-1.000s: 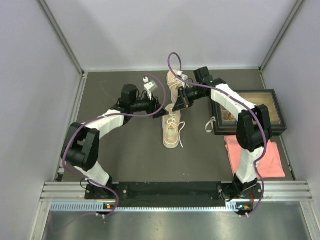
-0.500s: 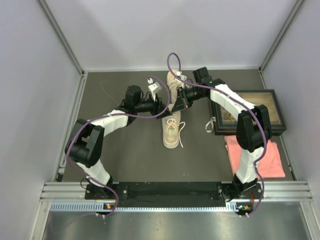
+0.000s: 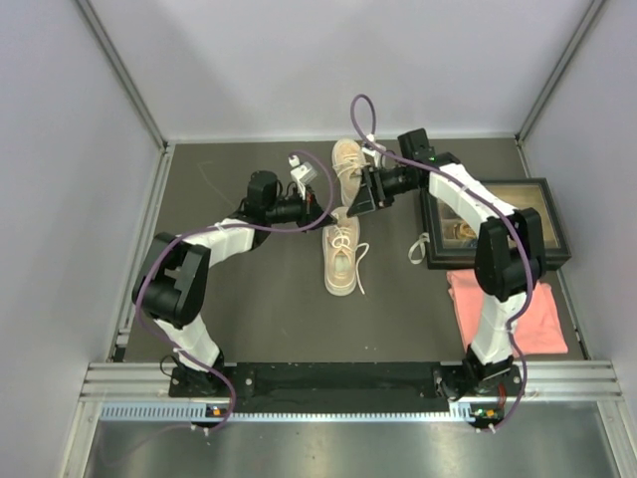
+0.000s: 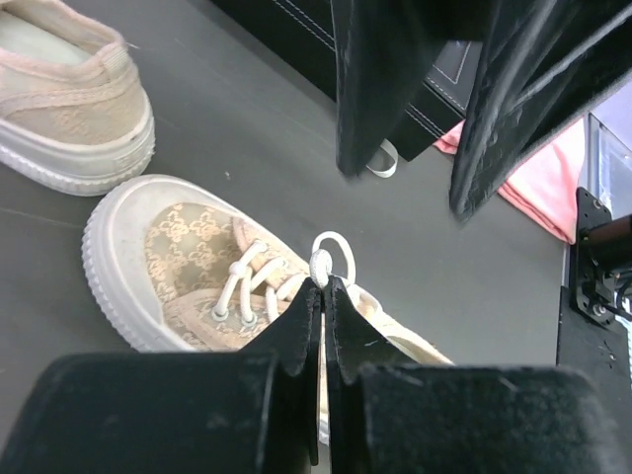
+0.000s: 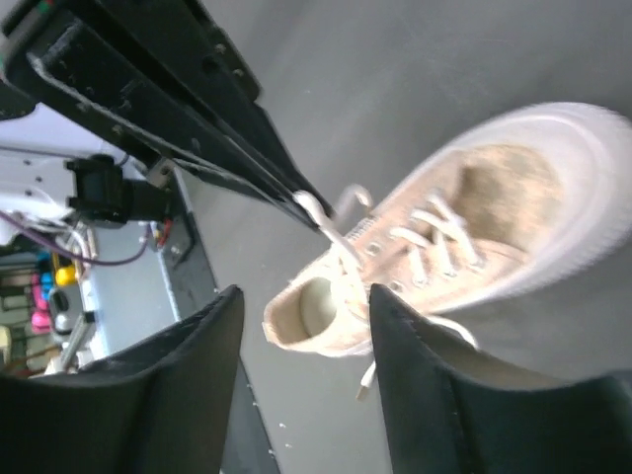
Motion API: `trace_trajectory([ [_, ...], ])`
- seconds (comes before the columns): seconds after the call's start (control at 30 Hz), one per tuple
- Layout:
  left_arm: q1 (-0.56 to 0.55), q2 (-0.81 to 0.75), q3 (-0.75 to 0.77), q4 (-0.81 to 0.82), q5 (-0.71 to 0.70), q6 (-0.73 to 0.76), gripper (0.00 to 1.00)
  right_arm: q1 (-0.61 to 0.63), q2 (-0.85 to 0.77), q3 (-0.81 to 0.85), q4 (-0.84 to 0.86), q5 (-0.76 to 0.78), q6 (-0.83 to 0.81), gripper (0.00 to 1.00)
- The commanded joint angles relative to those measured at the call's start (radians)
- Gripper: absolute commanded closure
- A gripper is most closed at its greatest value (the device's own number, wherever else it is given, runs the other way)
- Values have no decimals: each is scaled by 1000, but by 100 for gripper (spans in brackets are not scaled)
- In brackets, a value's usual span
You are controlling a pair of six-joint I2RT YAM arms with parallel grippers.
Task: Tie the shoes
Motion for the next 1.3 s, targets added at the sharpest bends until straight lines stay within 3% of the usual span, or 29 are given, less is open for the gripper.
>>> trace_trajectory([
  [0.0, 5, 4, -16, 64, -13, -30, 100, -46, -56, -21, -55, 8, -59, 41],
  [0.17, 5, 4, -23, 64, -31, -43, 100, -48, -55, -112, -98, 137, -193, 33],
  [0.5, 7, 10, -19, 27, -36, -30, 100, -36, 56, -107, -104, 201, -217, 34],
  [0.93, 10, 18, -13, 1, -44, -25, 100, -34, 135, -124, -64, 125, -119, 48],
  [1.07, 14, 16, -13, -15, -40, -13, 100, -35, 122, -161, -69, 119, -127, 59],
  [1.27, 19, 19, -17, -10, -33, -19, 100, -35, 125, -184, -41, 99, -93, 55],
])
